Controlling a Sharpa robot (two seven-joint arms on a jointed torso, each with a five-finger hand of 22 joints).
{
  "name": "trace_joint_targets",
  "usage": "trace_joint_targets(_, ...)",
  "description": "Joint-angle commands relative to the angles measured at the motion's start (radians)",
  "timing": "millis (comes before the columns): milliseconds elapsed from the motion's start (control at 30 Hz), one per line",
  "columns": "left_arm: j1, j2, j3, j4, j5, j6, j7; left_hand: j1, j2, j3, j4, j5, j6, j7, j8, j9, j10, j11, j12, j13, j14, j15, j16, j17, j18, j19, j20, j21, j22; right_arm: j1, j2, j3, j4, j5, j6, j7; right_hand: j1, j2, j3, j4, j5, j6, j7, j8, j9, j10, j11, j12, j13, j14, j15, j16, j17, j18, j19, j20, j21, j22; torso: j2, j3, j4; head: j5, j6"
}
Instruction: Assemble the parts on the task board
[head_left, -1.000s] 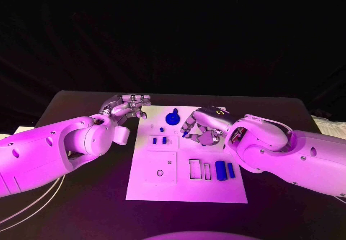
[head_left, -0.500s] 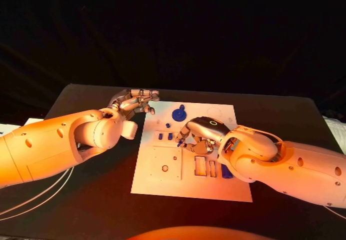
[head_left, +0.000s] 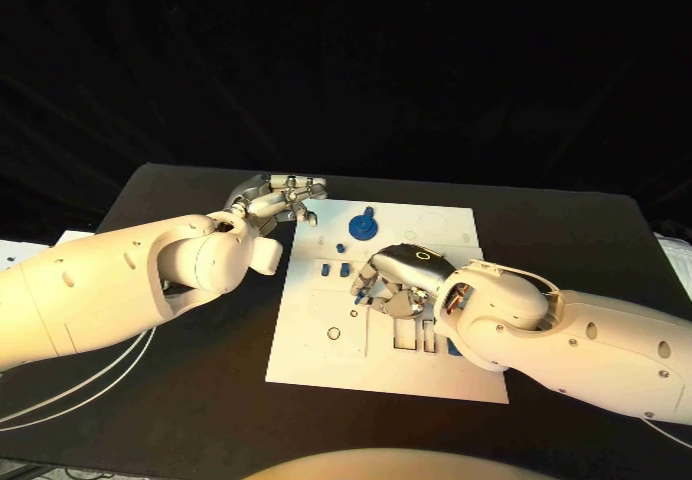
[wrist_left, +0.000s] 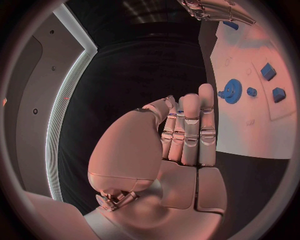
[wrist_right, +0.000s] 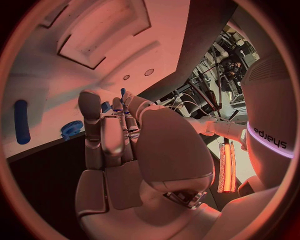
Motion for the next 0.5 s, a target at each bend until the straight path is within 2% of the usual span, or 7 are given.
trace_joint_targets(33,-0.001,0.002,0.001,0.004,-0.004,0.008,0.008,0.006,0.006,-0.001,-0.002,0.006,-0.006,-0.001,0.005,0.0,-0.009,0.0,0.005,0.001,-0.01,0.0,-0.003,-0.001,0.019,0.0,0.008,-0.006,-0.002,-0.004,0.005,-0.001,-0.004,-0.013,0.041,0.009,0.0,-0.001,-0.002,-0.006,0.005,-0.001,0.009,0.003,0.001,0.004,0.005,0.002,0.0,0.039,-0.003,0.006,0.001,-0.02,0.005,-0.001,0.003,0.0,0.0,-0.0006,0.0003,0.0,-0.003)
trace_joint_targets(500,-0.001,0.002,0.001,0.002,-0.004,0.01,0.004,0.006,0.006,-0.001,-0.002,0.006,-0.006,-0.001,0.005,0.0,-0.009,0.0,0.005,0.001,-0.01,0.0,-0.003,-0.001,0.019,0.0,0.008,-0.006,-0.002,-0.008,0.011,-0.004,-0.003,-0.023,0.068,0.005,-0.003,-0.001,-0.002,-0.006,0.004,-0.002,0.009,0.003,0.001,0.003,0.005,0.002,0.001,0.039,-0.002,0.007,0.001,-0.02,0.005,0.0,0.004,0.001,0.001,-0.0003,0.0008,0.004,-0.01)
